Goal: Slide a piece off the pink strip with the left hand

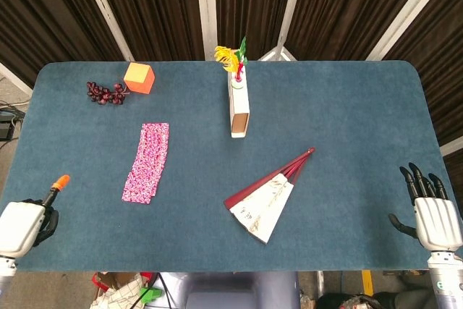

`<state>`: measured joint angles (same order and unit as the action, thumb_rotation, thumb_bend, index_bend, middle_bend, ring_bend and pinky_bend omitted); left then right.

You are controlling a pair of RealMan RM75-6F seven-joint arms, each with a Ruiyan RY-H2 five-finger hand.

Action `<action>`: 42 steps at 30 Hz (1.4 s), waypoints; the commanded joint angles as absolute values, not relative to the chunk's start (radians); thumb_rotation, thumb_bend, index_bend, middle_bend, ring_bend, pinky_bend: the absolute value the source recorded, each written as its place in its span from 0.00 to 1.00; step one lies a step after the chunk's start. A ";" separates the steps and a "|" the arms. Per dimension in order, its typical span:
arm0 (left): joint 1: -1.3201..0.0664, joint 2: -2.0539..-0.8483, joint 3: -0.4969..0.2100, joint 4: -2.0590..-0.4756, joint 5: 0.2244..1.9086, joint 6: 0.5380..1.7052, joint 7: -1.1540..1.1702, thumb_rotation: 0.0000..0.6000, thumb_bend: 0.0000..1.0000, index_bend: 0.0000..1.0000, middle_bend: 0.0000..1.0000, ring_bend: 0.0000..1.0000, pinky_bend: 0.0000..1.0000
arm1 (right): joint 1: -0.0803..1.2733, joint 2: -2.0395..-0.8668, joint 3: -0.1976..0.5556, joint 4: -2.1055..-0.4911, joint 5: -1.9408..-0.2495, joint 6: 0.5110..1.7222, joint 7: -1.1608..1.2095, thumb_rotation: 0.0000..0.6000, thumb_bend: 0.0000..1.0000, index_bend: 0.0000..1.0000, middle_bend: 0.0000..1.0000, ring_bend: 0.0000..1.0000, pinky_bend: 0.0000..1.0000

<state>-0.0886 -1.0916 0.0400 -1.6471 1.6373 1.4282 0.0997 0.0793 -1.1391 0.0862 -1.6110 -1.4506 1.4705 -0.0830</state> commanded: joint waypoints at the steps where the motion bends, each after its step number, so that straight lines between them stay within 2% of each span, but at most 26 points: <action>1: -0.132 -1.086 0.064 -1.665 1.599 1.303 0.124 1.00 0.91 0.14 0.90 0.73 0.69 | 0.078 -1.138 0.087 -1.610 -1.449 1.471 -0.081 1.00 0.24 0.06 0.04 0.18 0.09; 10: -0.213 -1.123 0.031 -1.683 1.444 1.118 0.238 1.00 0.91 0.14 0.90 0.73 0.69 | 0.078 -1.137 0.088 -1.606 -1.445 1.469 -0.079 1.00 0.24 0.06 0.04 0.18 0.09; 24: -0.342 -1.191 -0.028 -1.647 1.255 0.930 0.360 1.00 0.91 0.14 0.90 0.73 0.69 | 0.080 -1.144 0.089 -1.601 -1.438 1.464 -0.085 1.00 0.24 0.06 0.04 0.18 0.09; 42: -0.417 -1.293 -0.006 -1.648 1.211 0.886 0.479 1.00 0.90 0.14 0.90 0.73 0.69 | 0.080 -1.141 0.093 -1.594 -1.433 1.463 -0.069 1.00 0.24 0.06 0.04 0.18 0.09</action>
<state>-0.4146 -1.2894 -0.0081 -1.6479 1.2130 0.8858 0.4758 0.0803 -1.1409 0.0928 -1.5944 -1.4331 1.4629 -0.0688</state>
